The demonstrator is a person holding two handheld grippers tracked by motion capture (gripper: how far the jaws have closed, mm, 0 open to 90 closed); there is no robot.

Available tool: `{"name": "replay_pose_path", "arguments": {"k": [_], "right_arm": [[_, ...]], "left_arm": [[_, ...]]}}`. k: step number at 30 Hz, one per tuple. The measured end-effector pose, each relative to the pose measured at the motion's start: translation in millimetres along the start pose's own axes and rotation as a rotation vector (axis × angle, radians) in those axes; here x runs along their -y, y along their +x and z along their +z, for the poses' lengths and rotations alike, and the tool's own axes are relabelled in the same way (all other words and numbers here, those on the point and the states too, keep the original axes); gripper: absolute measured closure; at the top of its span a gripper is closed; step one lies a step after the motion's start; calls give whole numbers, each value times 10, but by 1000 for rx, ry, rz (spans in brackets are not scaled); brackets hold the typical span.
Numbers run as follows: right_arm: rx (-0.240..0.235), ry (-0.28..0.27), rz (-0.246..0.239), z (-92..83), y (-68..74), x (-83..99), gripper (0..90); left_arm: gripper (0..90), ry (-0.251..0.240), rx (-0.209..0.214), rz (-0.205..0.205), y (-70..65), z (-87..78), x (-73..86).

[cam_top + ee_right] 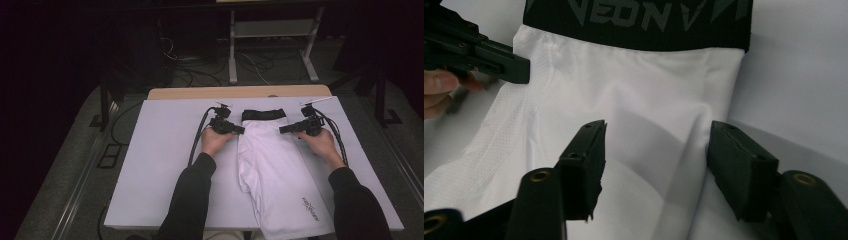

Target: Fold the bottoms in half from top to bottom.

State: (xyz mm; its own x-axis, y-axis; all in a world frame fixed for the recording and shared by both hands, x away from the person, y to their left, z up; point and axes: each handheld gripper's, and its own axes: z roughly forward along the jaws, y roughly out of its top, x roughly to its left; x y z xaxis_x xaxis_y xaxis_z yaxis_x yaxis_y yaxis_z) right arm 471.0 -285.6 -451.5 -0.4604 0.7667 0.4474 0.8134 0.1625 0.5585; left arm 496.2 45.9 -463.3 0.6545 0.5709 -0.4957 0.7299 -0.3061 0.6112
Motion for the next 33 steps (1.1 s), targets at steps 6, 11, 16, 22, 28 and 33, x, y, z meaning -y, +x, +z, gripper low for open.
{"name": "replay_pose_path", "arguments": {"k": [6, 11, 16, 22, 28, 33], "right_arm": [[-11, 1, 76, 44, 2, -13, 585], [57, 17, 92, 58, 62, -12, 726], [62, 29, 117, 81, 71, 1, 863], [-9, 15, 150, 59, 45, 24, 878], [-150, -51, 200, -47, 15, 48, 878], [-185, -72, 181, -158, 71, 43, 878]], "left_arm": [[878, -5, 4, 11, -16, 3, -1], [877, -7, 9, 10, -36, 22, -1], [876, -9, 10, 10, -48, 39, 1], [875, -19, 6, 5, -39, 7, 17], [875, -48, 16, -22, -44, -45, 47], [875, -68, 32, -31, -94, -94, 58]]}}
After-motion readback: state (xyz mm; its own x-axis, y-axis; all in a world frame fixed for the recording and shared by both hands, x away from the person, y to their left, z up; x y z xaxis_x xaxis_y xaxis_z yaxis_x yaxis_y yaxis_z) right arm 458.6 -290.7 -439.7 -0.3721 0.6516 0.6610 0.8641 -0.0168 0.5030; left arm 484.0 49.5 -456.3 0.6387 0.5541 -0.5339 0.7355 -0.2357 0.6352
